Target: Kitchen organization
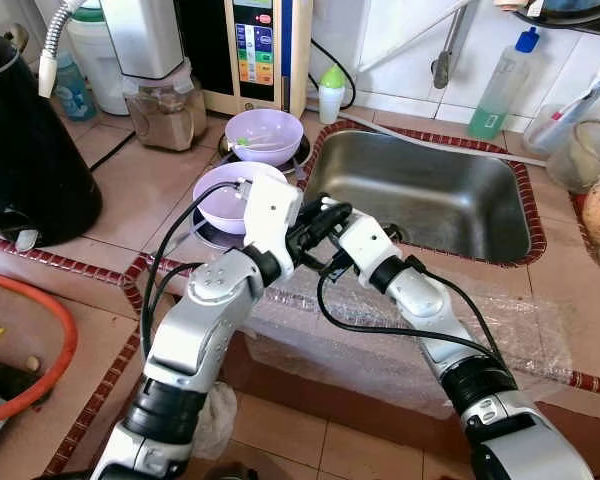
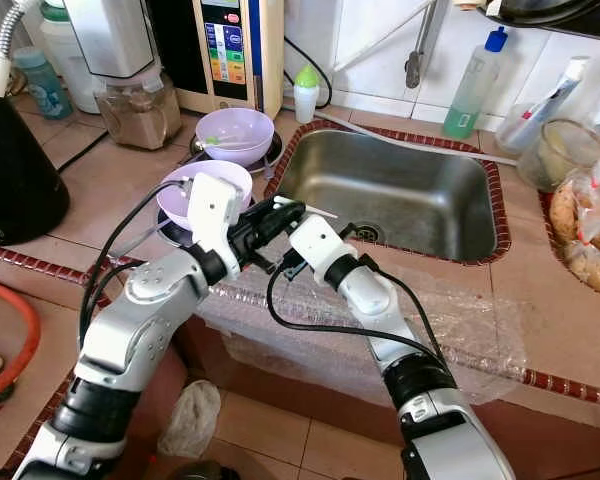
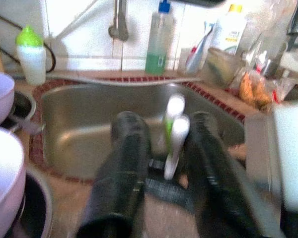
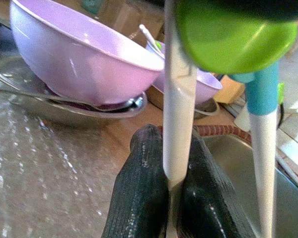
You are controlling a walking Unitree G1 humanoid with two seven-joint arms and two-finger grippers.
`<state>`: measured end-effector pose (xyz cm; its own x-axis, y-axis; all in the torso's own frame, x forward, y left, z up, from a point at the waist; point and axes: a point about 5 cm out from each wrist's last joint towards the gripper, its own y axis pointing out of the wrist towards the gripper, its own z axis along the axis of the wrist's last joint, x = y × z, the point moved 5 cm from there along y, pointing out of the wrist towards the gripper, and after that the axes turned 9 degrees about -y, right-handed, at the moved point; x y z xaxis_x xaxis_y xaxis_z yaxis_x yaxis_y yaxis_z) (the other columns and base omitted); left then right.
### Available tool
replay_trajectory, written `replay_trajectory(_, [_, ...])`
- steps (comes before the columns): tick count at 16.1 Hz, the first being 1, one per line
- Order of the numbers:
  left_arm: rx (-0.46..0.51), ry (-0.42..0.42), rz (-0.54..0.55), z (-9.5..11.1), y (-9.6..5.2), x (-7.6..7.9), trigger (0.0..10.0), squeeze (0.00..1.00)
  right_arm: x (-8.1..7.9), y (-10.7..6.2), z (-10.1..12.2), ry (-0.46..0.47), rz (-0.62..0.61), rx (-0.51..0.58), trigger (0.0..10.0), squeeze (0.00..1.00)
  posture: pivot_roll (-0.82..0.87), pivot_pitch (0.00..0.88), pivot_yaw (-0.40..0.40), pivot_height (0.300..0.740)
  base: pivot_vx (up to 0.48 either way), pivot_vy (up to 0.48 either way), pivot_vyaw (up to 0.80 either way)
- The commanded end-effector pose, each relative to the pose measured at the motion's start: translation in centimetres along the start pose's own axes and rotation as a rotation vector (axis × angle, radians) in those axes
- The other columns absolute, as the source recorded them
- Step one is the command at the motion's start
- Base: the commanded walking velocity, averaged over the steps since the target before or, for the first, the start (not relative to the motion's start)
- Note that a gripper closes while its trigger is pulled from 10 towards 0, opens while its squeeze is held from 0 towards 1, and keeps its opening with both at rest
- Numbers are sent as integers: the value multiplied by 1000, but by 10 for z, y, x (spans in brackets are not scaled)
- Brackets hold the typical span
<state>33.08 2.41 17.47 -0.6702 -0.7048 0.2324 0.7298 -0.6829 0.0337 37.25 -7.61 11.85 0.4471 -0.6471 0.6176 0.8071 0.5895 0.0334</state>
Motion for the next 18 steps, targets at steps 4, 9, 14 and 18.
replay_trajectory(4, [-16, 7, 25, -5, -15, -9, 10000, 1000, 27, -8, -10, -17, -116, -48, 0, 0, 4, 1, 13, 740, 0, 0, 0])
replay_trajectory(9, [32, 11, 158, -11, -41, -28, 10000, 1000, 41, -41, -32, 90, -308, -133, 0, 0, 5, 0, 8, 740, 0, 0, 0])
replay_trajectory(14, [75, 20, 182, -5, -45, -27, 10000, 1000, 52, -57, -27, 88, -404, -118, 0, 0, 0, 1, 21, 740, 0, 0, 0])
replay_trajectory(18, [91, 28, 172, 1, -41, -25, 10000, 0, 51, -56, -26, 114, -414, -129, 0, 0, -3, 0, 26, 740, 0, 0, -109])
